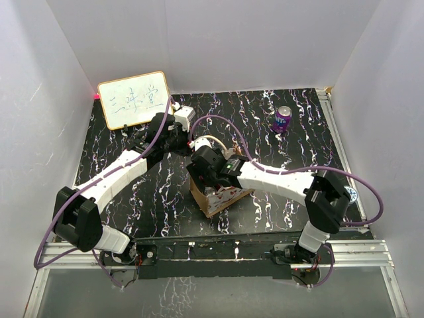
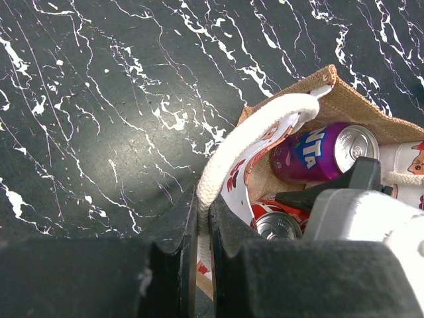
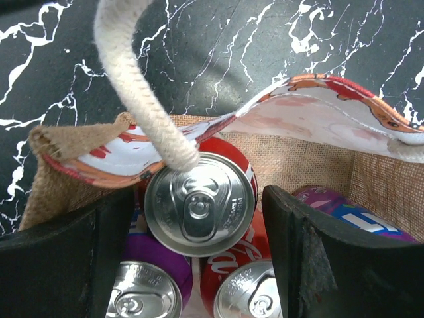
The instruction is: Take the beverage out of the canvas bag
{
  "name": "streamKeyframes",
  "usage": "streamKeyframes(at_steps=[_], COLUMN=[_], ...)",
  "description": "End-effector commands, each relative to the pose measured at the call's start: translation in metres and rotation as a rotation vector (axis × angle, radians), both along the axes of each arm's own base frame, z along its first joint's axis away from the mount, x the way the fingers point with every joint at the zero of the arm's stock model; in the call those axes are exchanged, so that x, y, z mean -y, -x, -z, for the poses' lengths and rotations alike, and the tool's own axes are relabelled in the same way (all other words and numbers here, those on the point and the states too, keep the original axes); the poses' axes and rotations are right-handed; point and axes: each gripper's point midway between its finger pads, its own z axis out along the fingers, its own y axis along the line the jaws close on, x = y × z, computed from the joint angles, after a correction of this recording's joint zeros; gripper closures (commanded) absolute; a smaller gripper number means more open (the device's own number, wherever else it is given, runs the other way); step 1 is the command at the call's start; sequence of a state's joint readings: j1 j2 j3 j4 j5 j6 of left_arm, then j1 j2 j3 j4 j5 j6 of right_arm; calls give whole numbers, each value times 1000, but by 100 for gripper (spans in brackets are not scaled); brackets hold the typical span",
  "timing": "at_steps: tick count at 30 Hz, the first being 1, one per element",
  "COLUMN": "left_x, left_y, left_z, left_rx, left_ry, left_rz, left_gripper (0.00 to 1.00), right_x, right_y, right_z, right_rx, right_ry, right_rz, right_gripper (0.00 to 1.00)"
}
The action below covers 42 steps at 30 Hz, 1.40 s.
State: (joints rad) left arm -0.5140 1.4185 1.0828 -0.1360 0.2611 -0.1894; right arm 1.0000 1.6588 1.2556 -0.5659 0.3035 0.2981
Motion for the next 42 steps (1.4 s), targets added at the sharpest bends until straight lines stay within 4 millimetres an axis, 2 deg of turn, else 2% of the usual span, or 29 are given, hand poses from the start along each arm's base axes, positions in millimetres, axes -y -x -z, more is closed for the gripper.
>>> streamKeyframes(at_steps=[1,9,16,24,32,36,42], left_x=[0,1,1,1,2,1,2], left_y=[1,2,1,1,1,1,2], left_z=[-14,-13,-10,-9,-10,-9,-9], left_rx=[24,21,14,11,11,8,5], left_ry=[2,3,0,1,2,2,2], left_rz=[5,8,8,10,11,9,12], left_gripper=[100,100,100,100,100,100,100], right_x=[-4,-3,-6,-9,-9,-12,-10], right_y=[-5,-8,-9,-10,-10,-10,-7], right_z=[6,17,11,-7,-36,-54,-69], right_rx=[14,15,27,50,92,121,138], right_ry=[27,50,29,-11,-83,-143,-179], right_rz=[29,45,41,34,32,24,23], right_gripper=[20,20,24,33,55,61,67])
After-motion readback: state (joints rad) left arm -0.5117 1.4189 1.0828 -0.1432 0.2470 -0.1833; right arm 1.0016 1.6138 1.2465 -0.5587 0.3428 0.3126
